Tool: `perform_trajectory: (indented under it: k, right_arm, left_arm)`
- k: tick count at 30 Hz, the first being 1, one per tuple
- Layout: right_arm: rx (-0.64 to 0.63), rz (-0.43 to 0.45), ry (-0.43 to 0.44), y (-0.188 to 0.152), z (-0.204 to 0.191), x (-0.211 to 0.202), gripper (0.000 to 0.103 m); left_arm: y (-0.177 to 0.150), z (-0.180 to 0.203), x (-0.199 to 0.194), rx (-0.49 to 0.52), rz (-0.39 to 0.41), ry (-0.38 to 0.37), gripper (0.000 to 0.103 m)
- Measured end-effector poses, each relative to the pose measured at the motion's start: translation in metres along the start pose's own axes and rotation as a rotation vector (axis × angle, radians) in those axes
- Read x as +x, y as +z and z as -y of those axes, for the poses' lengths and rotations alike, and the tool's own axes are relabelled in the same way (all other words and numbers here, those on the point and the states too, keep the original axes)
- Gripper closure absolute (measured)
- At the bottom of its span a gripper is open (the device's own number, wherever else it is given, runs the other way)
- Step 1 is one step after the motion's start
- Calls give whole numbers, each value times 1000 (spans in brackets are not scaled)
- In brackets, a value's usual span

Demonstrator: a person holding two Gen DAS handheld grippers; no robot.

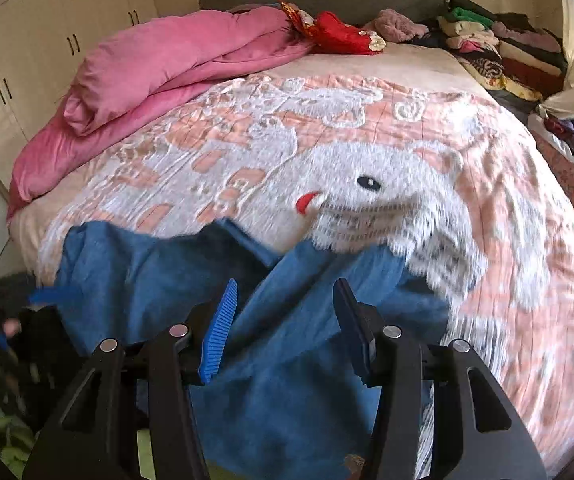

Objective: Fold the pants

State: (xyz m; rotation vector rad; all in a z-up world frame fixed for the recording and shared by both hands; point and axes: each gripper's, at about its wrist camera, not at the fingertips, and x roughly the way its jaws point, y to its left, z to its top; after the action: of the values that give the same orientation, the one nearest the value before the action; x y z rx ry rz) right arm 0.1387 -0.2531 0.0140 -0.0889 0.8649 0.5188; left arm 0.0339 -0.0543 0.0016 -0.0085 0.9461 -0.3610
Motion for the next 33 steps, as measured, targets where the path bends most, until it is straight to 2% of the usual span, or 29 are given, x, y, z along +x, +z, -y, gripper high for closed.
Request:
perform_trajectory:
  k: [1,2,5,7,10,11,12,14,17,19,20,22,24,27,29,33]
  right_arm:
    - [5,-8,-17,5,2,5,15]
    - [16,0,-35,11,5,10,10]
    - [17,3,-42,29,9,27,11]
    - [13,-3,-61,38,11,40,11]
    - [3,-46,-101,51,15,66,11]
    - [-7,-69,-120,53,16,78,12]
    - [-13,-91,-144,55,17,88,15]
    - [-10,-126,-167,57,20,106,21]
    - [12,-178,-185,57,27,129,30]
    - [8,-190,-202,56,31,137,50]
    - [0,-184,-206,55,33,140,54]
    - [3,-169,-194,55,37,137,77]
    - [19,-142,-160,54,42,128,92]
    - [67,-85,-110,49,50,101,92]
    - [109,-51,-76,43,54,81,93]
    - [160,31,-45,25,60,29,93]
  left_arm:
    - [1,4,6,-2,-8,-12,31]
    - [2,6,13,-6,-19,-28,31]
    - [7,13,36,-22,-60,-79,38]
    - [12,16,49,-30,-79,-98,38]
    - [18,20,62,-35,-92,-108,38]
    - [19,20,66,-40,-93,-107,42]
    - [20,20,70,-46,-95,-105,46]
    - [20,21,75,-44,-100,-107,61]
    - [17,22,82,-27,-112,-99,64]
    - [15,23,84,-19,-109,-92,64]
    - [14,24,85,-17,-106,-90,64]
    - [13,26,84,-9,-100,-87,64]
    - [13,27,83,-1,-94,-83,63]
    - [13,29,83,6,-85,-81,55]
    - [12,32,84,21,-75,-69,44]
    - [11,37,79,47,-51,-33,43]
